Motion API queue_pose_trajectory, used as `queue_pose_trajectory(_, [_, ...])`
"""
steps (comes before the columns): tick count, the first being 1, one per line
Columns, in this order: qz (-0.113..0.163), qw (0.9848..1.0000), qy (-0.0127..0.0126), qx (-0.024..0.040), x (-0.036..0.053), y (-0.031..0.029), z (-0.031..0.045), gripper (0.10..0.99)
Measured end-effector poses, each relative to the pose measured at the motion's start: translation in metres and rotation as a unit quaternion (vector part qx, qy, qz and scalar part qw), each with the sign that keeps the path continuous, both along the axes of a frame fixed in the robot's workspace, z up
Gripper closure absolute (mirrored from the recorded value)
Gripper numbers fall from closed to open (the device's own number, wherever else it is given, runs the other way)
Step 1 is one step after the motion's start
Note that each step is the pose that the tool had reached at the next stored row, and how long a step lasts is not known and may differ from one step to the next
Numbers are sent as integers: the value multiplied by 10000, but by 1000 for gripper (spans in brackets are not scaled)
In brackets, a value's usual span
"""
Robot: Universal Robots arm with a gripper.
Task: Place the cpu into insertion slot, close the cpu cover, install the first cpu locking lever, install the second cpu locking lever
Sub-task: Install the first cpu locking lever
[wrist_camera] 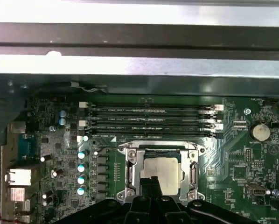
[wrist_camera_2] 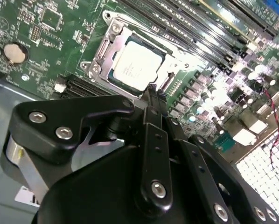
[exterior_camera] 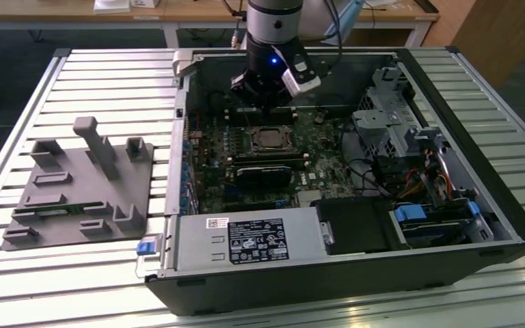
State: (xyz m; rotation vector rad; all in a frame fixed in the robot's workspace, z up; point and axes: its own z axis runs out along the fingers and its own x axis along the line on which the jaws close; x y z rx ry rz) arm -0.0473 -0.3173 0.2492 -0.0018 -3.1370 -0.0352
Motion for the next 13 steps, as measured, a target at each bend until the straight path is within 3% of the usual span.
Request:
queue_pose_trajectory(7, [3,10000,-30,-1,-271,0,-3,980])
queue_pose_trajectory(13, [3,10000,-54,1,-396,2,-3,980])
